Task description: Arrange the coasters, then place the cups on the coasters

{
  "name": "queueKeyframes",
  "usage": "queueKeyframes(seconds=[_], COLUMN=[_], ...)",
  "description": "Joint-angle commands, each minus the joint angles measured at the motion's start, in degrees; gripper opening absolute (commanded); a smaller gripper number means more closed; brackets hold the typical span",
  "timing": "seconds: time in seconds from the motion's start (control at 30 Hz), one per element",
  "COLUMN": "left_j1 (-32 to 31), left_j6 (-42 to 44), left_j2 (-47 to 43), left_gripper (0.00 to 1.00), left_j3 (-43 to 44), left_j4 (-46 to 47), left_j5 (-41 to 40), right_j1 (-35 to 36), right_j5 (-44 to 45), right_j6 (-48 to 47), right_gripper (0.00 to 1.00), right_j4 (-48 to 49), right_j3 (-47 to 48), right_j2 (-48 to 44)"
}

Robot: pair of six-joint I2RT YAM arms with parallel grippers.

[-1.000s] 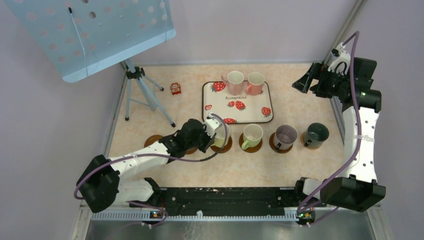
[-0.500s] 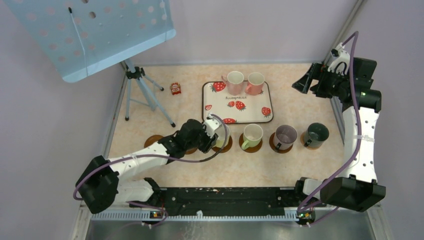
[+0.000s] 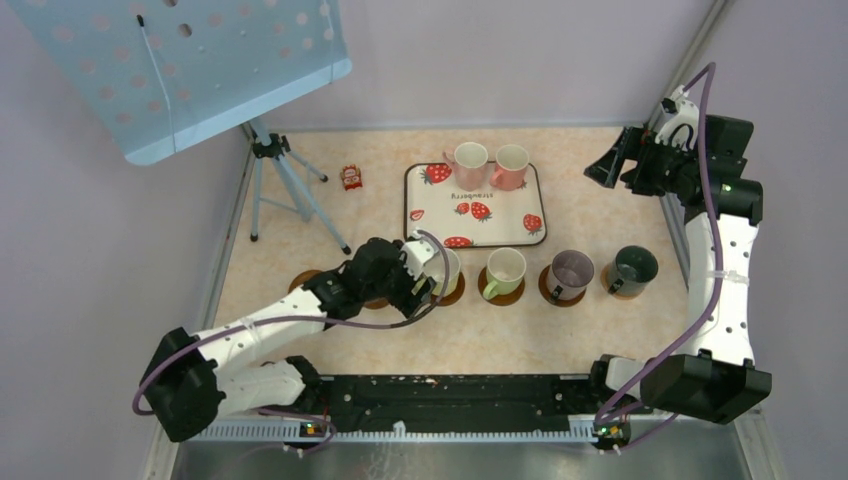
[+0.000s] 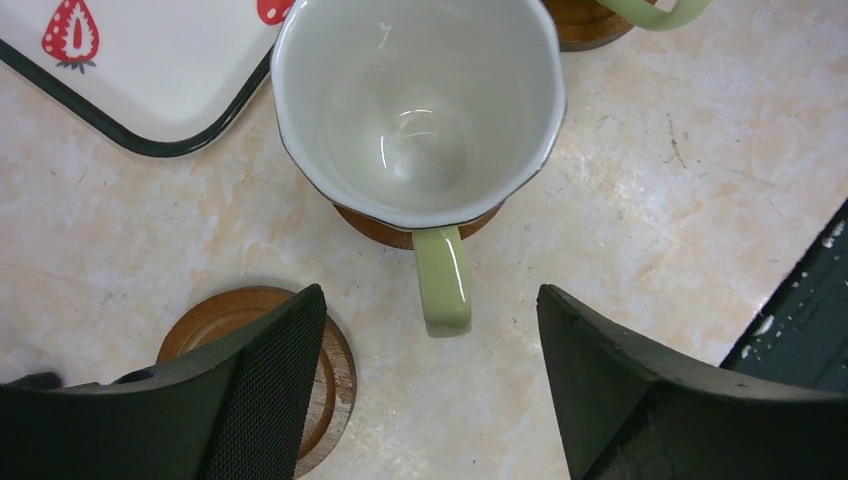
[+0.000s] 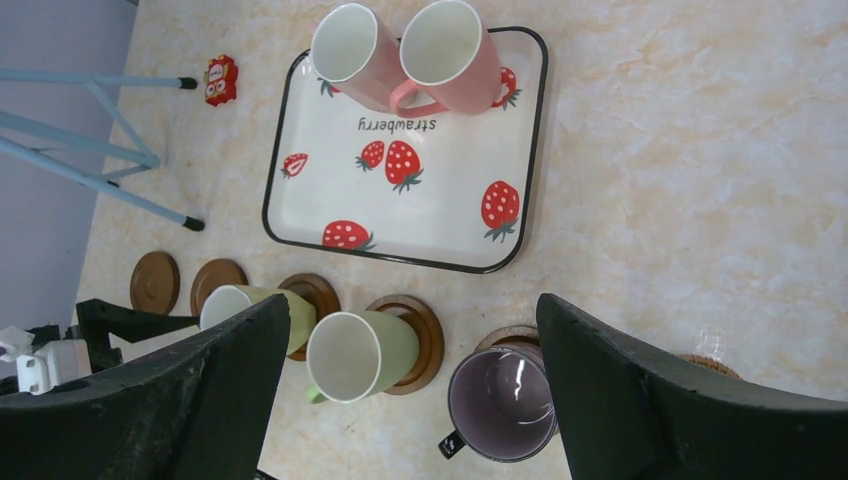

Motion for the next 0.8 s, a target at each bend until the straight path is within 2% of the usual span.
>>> queueKeyframes(seconds=[0.0,0.1,0.17,0.3,0.4,0.5,0.67,0.77], left_j1=[-0.33,-0.24,-0.24,0.28,3.9,10.47,15.05,15.14], left_j6=[3.11,8.32,13.31,23.74,26.7,28.28,27.85,22.46], left_j2=[-3.7,-4.16,-2.65,1.23,6.54,14.82,33.39,42.93], left_gripper=[0.85,0.9,0.97,0.99,0.99,0.98,0.91,0.84], left_j3=[6.35,11.06,16.01,26.94,34.49,43.54,63.76,76.71], left_j4=[-7.62,-14.23,-20.55,-29.44,-32.55,-34.87,-37.23,-38.42], left_j5=[4.63,13.38,19.19,24.29,27.3,31.2,27.79,25.08], right_j1=[-0.63,-0.63,-0.6,-0.62,-0.57,-0.62,-0.59,-0.58], right_j5=[-0.9,-1.56,-2.04,-3.45,-4.26,-4.26,-3.7,-2.1], right_j6=[-0.77,-0.52,-0.31,-0.69,-0.56,-0.39,-0.32,-0.63], right_gripper=[0.92,0.92,0.92,0.92,0.92,0.92,0.92,0.91], right_j4=[0.56,0.76,0.75,0.07,0.1,0.35,0.06,-0.57], right_j3=[1.1,1.17,1.46,2.44,2.64,2.91,4.0,5.12], right_j2=[0.0,0.39,0.9,2.12,2.62,3.06,3.93,4.35])
